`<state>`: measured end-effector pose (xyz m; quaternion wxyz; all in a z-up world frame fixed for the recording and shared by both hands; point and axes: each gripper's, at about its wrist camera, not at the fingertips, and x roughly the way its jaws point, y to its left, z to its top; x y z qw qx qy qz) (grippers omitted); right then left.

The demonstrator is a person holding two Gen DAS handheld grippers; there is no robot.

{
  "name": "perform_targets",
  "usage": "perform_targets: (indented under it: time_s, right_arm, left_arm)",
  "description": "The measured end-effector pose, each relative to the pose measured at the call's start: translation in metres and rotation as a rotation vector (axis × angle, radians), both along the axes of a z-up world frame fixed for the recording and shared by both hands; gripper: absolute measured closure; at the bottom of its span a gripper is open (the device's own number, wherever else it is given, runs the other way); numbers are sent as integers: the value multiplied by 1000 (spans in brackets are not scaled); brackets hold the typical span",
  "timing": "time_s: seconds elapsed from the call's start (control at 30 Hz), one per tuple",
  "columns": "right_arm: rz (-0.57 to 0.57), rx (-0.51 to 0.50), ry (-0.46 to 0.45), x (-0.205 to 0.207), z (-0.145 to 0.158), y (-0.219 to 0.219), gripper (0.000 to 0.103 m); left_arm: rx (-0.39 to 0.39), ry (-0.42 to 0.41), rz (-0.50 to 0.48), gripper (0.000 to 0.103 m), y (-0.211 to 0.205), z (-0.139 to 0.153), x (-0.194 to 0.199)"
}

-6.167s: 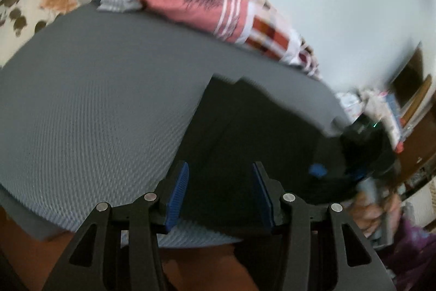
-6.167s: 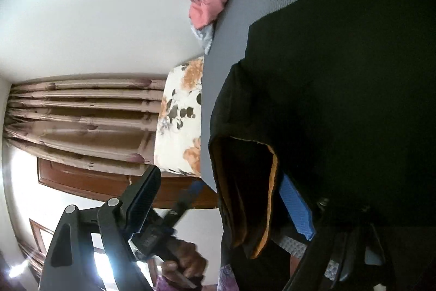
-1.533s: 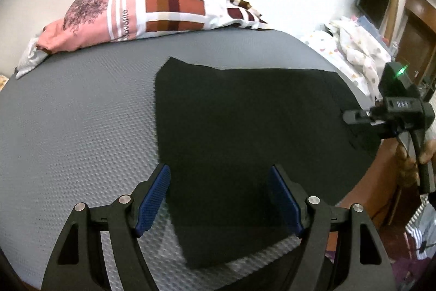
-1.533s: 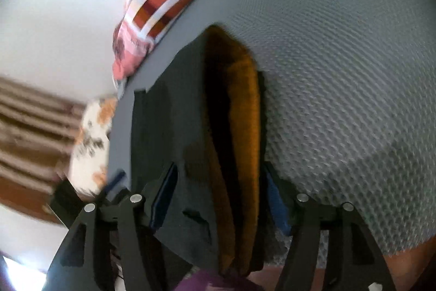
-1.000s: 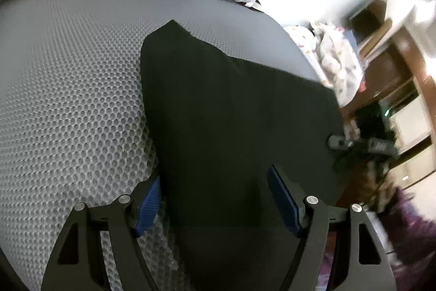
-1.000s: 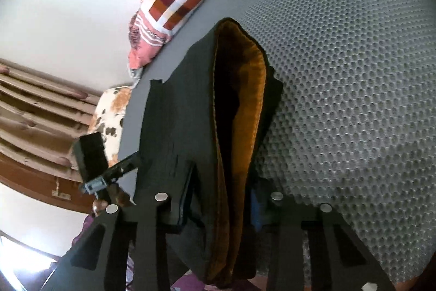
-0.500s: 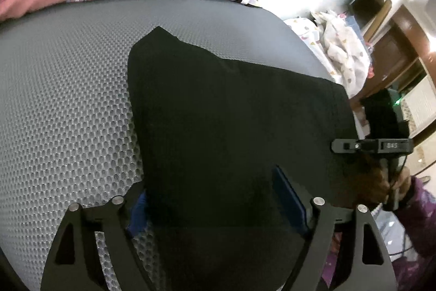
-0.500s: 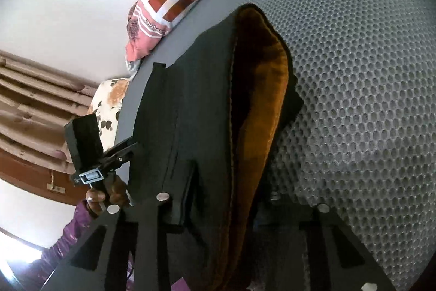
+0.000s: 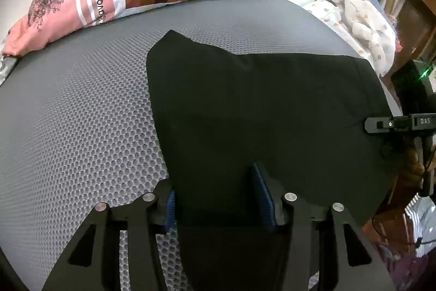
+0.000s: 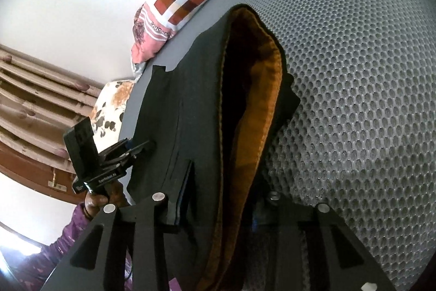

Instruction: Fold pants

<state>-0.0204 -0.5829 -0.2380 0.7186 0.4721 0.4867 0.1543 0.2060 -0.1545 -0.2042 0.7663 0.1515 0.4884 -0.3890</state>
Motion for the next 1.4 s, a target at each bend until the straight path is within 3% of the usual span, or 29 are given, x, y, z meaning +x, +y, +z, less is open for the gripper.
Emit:
perform_targets:
  time_s: [0.37, 0.53, 0.73, 0.87, 1.0, 1.13, 1.4]
  right_arm:
    - [-48, 94, 63, 3, -10, -10, 72]
    - [-51, 60, 47, 3, -3, 0, 75]
    - [-8, 133, 9, -1, 4, 17, 78]
    - [49, 117, -2, -3, 1, 26, 78]
    - [78, 55, 7, 3, 4, 31, 67]
    - [73, 60, 13, 12, 7, 37, 55]
    - [62, 29, -24, 23, 12, 49, 48]
  left_arm:
    - [21, -64, -6, 51, 2, 4, -9]
    - [27, -110, 7, 67, 6, 9, -22]
    - [10, -77, 76, 74, 46, 18, -41]
    - [19, -54, 108, 74, 73, 19, -60]
    - [52, -83, 105, 64, 77, 19, -66]
    - [92, -121, 99, 36, 76, 16, -59]
    - [28, -51, 81, 34, 76, 7, -44]
